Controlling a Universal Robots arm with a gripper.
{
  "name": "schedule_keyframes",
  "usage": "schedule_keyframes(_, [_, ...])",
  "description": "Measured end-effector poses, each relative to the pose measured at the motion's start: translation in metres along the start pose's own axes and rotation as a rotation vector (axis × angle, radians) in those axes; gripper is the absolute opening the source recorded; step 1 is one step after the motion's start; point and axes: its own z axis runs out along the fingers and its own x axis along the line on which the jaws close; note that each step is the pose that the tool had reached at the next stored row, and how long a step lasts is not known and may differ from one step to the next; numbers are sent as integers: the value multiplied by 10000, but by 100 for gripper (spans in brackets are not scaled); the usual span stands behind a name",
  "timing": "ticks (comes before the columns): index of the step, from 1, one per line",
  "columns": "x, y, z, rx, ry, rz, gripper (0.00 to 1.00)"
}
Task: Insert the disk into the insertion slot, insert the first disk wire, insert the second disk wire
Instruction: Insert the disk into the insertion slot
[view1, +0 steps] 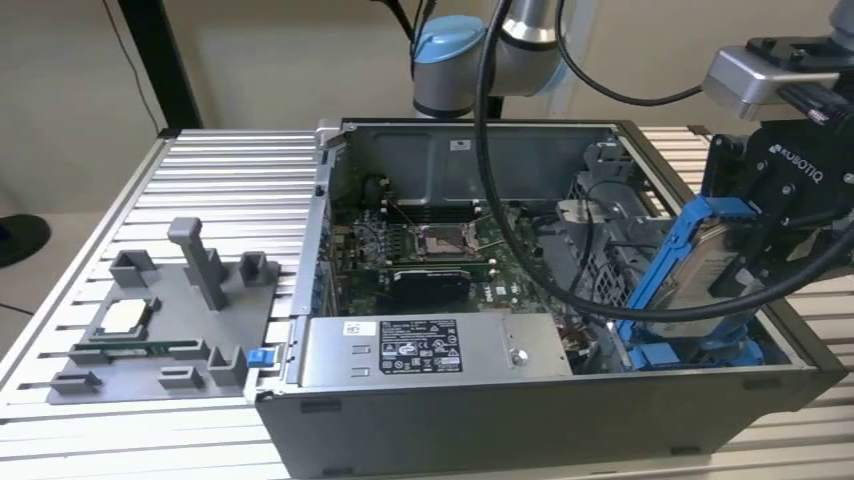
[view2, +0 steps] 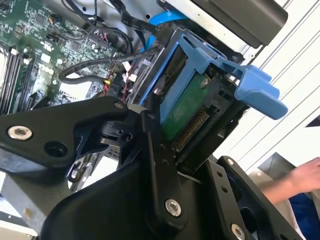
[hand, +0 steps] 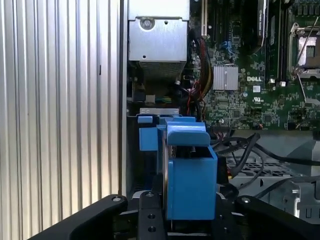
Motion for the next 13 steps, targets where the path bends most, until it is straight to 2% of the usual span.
schedule_keyframes(13, [-3,-10,236,1,0,0,0])
